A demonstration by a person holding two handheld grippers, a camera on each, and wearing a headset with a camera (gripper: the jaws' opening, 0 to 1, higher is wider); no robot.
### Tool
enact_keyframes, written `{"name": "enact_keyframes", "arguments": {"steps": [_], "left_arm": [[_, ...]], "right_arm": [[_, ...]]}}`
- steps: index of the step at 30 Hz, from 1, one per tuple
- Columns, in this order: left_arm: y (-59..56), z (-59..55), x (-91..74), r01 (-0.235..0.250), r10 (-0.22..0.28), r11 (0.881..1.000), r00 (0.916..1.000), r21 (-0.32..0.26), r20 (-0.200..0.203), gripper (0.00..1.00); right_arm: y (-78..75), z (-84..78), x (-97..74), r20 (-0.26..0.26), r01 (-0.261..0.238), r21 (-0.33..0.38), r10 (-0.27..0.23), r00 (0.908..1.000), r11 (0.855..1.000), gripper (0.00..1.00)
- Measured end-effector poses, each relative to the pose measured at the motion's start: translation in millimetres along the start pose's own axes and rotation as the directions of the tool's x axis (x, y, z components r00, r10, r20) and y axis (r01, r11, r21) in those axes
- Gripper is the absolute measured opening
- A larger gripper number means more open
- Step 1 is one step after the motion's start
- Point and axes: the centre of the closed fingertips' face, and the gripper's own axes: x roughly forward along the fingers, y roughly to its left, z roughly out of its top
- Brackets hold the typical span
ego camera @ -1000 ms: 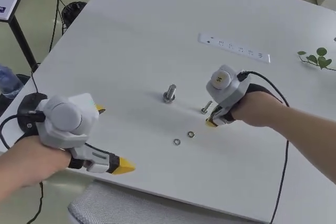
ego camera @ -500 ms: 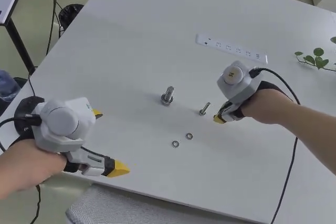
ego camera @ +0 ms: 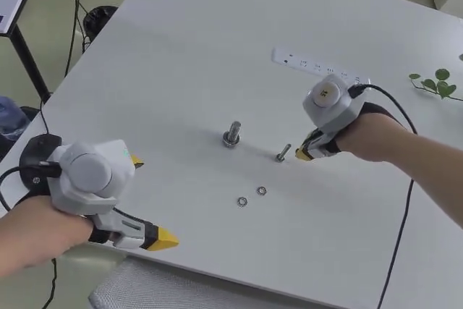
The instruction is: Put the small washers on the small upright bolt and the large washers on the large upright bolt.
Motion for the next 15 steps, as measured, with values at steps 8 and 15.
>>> {"name": "enact_keyframes", "arguments": {"steps": [8,15], "left_arm": [[-0.8,-2.0,2.2,0.007,-0.007,1.000,0.9999,0.004,-0.008,0.91],[-0.4,-2.9,3.4,0.005,-0.005,1.000,0.9999,0.006,-0.010,0.92]], "right_arm": [[-3.0,10.9,-0.7,0.016,-0.003,-0.022,0.004,0.9999,1.000,0.12],[-3.5,16.6,2.4,0.018,-0.009,-0.027,0.010,0.9998,1.000,0.12]]}}
